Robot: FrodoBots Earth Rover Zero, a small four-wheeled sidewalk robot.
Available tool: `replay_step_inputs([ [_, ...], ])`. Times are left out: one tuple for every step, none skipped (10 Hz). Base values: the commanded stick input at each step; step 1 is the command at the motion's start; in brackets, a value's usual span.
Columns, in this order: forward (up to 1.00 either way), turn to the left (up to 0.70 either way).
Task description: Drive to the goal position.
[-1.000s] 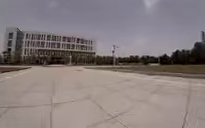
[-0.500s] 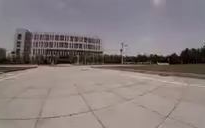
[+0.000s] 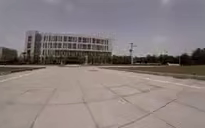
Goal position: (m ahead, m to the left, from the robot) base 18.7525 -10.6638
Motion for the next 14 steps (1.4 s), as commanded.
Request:
replay_step_inputs([
  [1.0, 0.4],
  [1.0, 0.37],
  [1.0, 0.0],
  [1.0, -0.06],
  [1.0, -0.25],
  [1.0, -0.36],
  [1.0, -0.34],
  [1.0, 0.05],
  [1.0, 0.2],
  [1.0, 0.35],
  [1.0, 0.13],
  [1.0, -0.18],
  [1.0, -0.36],
  [1.0, -0.36],
])
